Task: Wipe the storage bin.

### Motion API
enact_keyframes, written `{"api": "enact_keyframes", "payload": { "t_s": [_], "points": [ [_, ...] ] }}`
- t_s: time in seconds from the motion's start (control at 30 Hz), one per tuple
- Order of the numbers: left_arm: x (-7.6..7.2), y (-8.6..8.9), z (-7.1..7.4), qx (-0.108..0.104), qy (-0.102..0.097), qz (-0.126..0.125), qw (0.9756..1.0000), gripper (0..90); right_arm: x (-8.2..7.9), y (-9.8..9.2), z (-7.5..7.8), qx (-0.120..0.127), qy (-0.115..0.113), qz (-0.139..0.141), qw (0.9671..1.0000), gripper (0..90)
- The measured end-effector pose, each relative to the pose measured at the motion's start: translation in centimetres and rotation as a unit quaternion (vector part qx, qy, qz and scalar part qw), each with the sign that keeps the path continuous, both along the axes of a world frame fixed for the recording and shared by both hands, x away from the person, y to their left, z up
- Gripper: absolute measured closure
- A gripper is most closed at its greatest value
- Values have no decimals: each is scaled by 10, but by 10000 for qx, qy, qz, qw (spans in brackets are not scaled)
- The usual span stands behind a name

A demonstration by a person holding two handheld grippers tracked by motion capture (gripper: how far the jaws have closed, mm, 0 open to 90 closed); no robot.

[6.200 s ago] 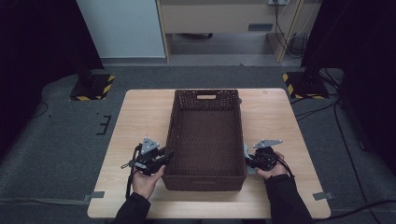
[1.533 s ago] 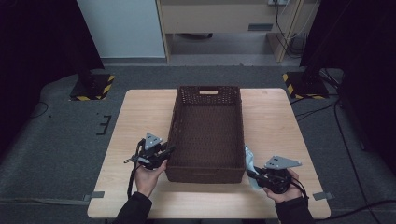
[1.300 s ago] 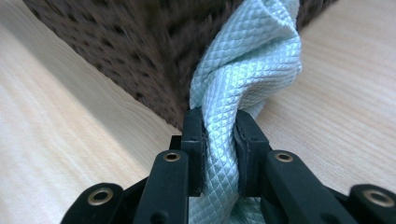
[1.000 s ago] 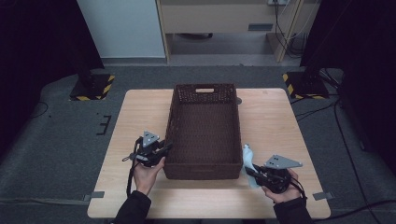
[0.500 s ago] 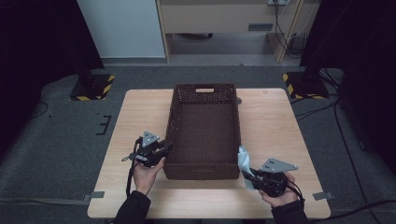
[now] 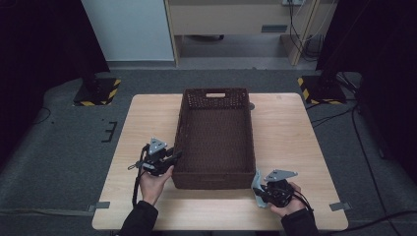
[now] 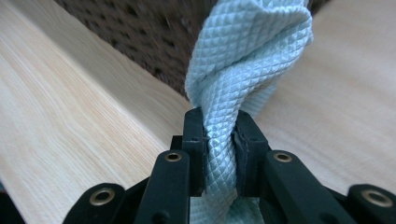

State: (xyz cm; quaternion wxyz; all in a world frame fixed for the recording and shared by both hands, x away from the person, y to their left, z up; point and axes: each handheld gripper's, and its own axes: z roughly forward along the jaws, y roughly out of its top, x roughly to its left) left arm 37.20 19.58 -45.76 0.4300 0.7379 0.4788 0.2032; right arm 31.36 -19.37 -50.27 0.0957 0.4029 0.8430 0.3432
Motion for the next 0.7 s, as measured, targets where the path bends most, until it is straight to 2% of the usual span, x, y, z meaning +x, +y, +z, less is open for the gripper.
{"api": "enact_keyframes", "payload": {
  "t_s": [0.13, 0.23, 0.33, 0.4, 0.53, 0.63, 0.7],
  "points": [
    [0, 0, 0, -26, 5, -13, 10000, 660, 6, 1, -6, 8, 245, -134, 9996, 774],
    [1, 1, 0, -50, 46, -23, 10000, 653, 8, 1, -8, -14, 254, -142, 9996, 772],
    [1, 2, -1, -77, 77, -48, 9999, 652, 8, -5, -3, 102, 154, -213, 9996, 771],
    [1, 2, -1, -81, 76, -56, 9999, 650, 9, -13, 3, 183, -56, -404, 9990, 771],
    [1, 2, -1, -72, 72, -55, 9999, 648, 11, -36, 15, 379, -497, -930, 9937, 771],
    [1, 2, -1, -65, 68, -68, 9999, 646, 13, -53, 18, 230, -698, -1279, 9891, 771],
    [2, 2, -1, -62, 66, -78, 9999, 643, 16, -66, 17, 160, -721, -1584, 9846, 771]
  ]
}}
